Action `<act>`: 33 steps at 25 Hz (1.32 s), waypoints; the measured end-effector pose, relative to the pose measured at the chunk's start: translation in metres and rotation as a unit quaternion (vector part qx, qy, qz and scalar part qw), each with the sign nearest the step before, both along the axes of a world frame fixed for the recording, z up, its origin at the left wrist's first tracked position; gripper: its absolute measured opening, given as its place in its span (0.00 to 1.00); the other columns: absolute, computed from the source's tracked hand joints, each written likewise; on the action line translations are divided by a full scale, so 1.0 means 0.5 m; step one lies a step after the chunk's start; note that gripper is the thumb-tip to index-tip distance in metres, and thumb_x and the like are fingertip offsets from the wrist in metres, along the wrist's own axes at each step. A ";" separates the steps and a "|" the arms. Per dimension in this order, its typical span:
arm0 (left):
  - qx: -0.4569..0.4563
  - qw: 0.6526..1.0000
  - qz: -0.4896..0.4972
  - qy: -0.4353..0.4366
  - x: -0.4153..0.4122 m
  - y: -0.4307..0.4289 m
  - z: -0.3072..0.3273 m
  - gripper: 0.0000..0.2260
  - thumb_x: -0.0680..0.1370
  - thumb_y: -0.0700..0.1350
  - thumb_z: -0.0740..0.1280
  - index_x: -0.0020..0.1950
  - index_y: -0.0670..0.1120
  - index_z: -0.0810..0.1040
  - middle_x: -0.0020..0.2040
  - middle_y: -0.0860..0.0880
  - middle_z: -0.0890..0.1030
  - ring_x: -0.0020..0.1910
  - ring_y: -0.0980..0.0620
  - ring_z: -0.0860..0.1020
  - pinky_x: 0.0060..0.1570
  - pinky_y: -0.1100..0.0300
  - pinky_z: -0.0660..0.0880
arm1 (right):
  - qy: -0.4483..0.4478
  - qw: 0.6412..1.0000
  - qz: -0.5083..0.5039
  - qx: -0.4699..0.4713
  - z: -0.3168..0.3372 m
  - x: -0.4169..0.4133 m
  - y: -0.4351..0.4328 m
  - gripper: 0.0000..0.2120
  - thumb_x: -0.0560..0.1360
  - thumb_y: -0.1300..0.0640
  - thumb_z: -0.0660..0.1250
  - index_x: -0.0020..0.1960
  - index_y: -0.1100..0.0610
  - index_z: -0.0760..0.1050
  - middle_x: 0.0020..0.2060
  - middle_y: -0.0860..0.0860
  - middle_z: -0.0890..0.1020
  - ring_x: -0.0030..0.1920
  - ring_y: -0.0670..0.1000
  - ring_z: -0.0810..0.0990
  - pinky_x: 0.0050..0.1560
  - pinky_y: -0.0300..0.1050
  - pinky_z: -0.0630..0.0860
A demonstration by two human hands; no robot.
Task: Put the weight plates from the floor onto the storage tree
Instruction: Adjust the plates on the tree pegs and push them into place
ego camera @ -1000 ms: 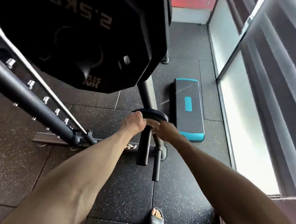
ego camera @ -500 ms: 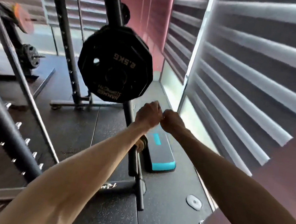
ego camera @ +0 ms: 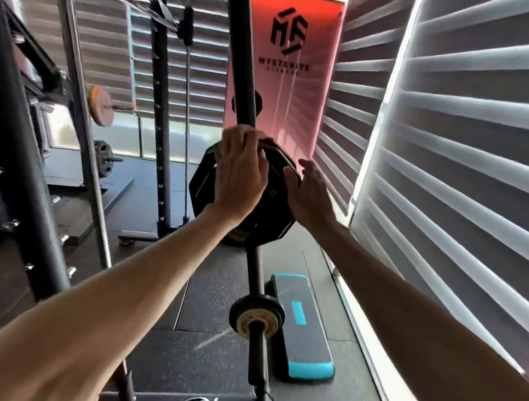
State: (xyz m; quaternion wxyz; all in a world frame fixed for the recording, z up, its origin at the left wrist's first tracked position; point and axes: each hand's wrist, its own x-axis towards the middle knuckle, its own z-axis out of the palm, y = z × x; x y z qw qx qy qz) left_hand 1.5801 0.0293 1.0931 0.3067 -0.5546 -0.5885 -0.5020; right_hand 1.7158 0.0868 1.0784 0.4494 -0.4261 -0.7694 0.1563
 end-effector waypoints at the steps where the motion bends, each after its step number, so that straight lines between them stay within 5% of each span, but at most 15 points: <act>1: -0.024 1.000 0.021 0.003 -0.026 0.007 -0.008 0.15 0.80 0.47 0.60 0.64 0.44 0.74 0.65 0.43 0.73 0.67 0.43 0.70 0.65 0.45 0.68 | 0.001 1.000 0.006 -0.007 -0.008 -0.013 0.006 0.27 0.81 0.42 0.58 0.73 0.59 0.63 0.65 0.63 0.74 0.66 0.62 0.73 0.64 0.57 0.72; 5: -0.102 0.995 0.005 0.008 -0.090 0.015 -0.053 0.27 0.82 0.62 0.55 0.74 0.46 0.67 0.74 0.45 0.68 0.75 0.45 0.63 0.73 0.44 0.61 | 0.041 0.998 0.028 -0.044 -0.069 -0.034 0.034 0.38 0.77 0.34 0.58 0.77 0.57 0.55 0.68 0.60 0.72 0.68 0.60 0.72 0.65 0.58 0.73; 10: -0.099 0.995 0.006 0.024 -0.096 0.020 -0.074 0.29 0.82 0.63 0.51 0.77 0.46 0.64 0.73 0.46 0.69 0.74 0.46 0.65 0.72 0.48 0.62 | 0.109 0.988 0.069 -0.087 -0.119 -0.031 0.055 0.50 0.68 0.21 0.57 0.77 0.53 0.52 0.68 0.54 0.74 0.67 0.55 0.75 0.63 0.58 0.76; 20: -0.053 0.995 0.083 -0.015 -0.085 0.043 -0.083 0.27 0.82 0.64 0.55 0.73 0.48 0.70 0.68 0.49 0.74 0.68 0.48 0.71 0.63 0.50 0.70 | 0.168 0.982 0.082 -0.036 -0.140 -0.056 0.081 0.43 0.73 0.26 0.57 0.78 0.49 0.52 0.68 0.52 0.74 0.64 0.53 0.77 0.59 0.56 0.80; 25: -0.059 0.993 0.099 -0.005 -0.088 0.048 -0.085 0.28 0.81 0.65 0.55 0.72 0.46 0.69 0.66 0.45 0.73 0.65 0.45 0.71 0.59 0.48 0.73 | 0.144 0.985 0.089 -0.016 -0.140 -0.053 0.095 0.44 0.74 0.27 0.55 0.80 0.47 0.42 0.73 0.53 0.69 0.70 0.53 0.72 0.66 0.57 0.75; 29: -0.060 0.994 0.089 0.029 -0.102 0.055 -0.086 0.29 0.82 0.64 0.54 0.72 0.43 0.68 0.67 0.44 0.73 0.67 0.44 0.71 0.65 0.47 0.70 | 0.149 0.985 0.081 0.001 -0.146 -0.056 0.089 0.42 0.76 0.29 0.55 0.80 0.46 0.40 0.72 0.52 0.69 0.71 0.52 0.70 0.66 0.59 0.74; 33: -0.002 0.995 0.052 0.090 -0.122 0.066 -0.096 0.24 0.83 0.56 0.57 0.74 0.42 0.69 0.71 0.44 0.72 0.72 0.44 0.69 0.71 0.46 0.64 | 0.197 0.979 0.028 0.049 -0.161 -0.081 0.076 0.38 0.77 0.32 0.57 0.80 0.48 0.50 0.69 0.50 0.71 0.69 0.50 0.72 0.64 0.56 0.76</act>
